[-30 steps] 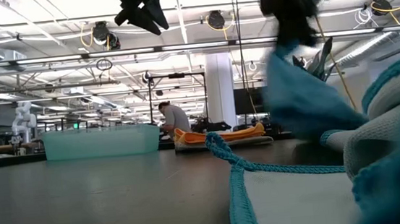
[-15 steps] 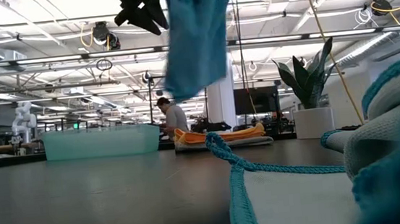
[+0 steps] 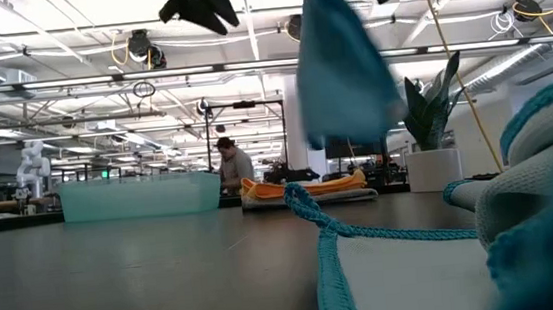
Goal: Fold microfiber towels
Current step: Fold the blue microfiber towel
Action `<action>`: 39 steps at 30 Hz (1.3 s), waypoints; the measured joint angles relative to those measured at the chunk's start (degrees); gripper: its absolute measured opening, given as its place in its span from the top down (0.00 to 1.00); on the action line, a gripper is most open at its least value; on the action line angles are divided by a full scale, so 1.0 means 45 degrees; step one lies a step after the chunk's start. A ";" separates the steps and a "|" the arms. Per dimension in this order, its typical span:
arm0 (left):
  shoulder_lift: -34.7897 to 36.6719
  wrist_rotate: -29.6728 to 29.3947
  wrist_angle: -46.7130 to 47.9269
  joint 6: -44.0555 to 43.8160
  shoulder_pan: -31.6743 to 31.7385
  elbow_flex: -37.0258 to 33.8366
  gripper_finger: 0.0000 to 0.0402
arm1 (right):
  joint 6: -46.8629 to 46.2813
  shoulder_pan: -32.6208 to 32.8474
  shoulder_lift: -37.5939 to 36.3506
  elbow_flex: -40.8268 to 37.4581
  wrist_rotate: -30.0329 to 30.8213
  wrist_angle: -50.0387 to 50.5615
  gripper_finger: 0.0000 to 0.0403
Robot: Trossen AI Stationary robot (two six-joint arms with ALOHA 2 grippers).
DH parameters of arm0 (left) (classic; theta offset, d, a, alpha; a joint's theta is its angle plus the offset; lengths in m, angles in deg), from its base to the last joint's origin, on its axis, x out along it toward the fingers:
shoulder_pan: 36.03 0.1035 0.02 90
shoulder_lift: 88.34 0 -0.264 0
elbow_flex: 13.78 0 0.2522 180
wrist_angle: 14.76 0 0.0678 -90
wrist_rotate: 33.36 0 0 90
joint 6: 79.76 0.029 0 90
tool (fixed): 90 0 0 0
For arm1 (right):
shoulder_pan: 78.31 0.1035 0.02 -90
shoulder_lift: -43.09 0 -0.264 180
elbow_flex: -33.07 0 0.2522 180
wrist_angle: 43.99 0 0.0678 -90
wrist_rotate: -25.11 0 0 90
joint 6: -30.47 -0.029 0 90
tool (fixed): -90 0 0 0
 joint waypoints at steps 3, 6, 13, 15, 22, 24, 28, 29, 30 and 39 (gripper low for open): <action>-0.0077 -0.0703 -0.0300 -0.0010 -0.0816 0.0000 0.58 | -0.0329 -0.0280 0.0091 0.0000 0.0355 -0.0096 1.00; -0.0200 -0.1192 -0.0528 0.0000 -0.1541 0.0000 0.58 | -0.0555 -0.0467 0.0133 0.0000 0.0310 -0.0075 1.00; -0.1382 -0.3333 -0.1355 0.0249 -0.2727 0.0010 0.58 | -0.0587 -0.0779 0.0189 0.0000 0.0371 -0.0190 1.00; -0.1782 -0.3502 -0.1536 0.0050 -0.2878 -0.0005 0.58 | -0.0829 -0.0906 0.0189 0.0000 0.0939 -0.0060 1.00; -0.2696 -0.3435 -0.2943 -0.0895 -0.2988 -0.0005 0.58 | -0.1093 -0.1488 0.0189 0.0000 0.2591 0.1111 1.00; -0.2844 -0.3383 -0.3717 -0.0842 -0.2988 0.0000 0.58 | -0.1091 -0.1533 0.0189 0.0000 0.2276 0.1143 1.00; -0.3063 -0.3361 -0.4307 -0.0475 -0.2976 0.0003 0.58 | -0.1063 -0.1558 0.0189 0.0000 0.1551 0.1132 1.00; -0.3110 -0.3343 -0.4369 -0.0546 -0.2933 0.0010 0.58 | -0.1040 -0.1563 0.0189 0.0000 0.1437 0.1137 1.00; -0.3135 -0.3227 -0.4303 -0.0711 -0.2893 0.0001 0.58 | -0.0928 -0.1564 0.0189 0.0000 0.1269 0.1132 1.00; -0.3118 0.0726 -0.4890 -0.1957 -0.2185 0.0000 0.58 | -0.0131 -0.1570 0.0189 0.0000 0.1292 0.1559 1.00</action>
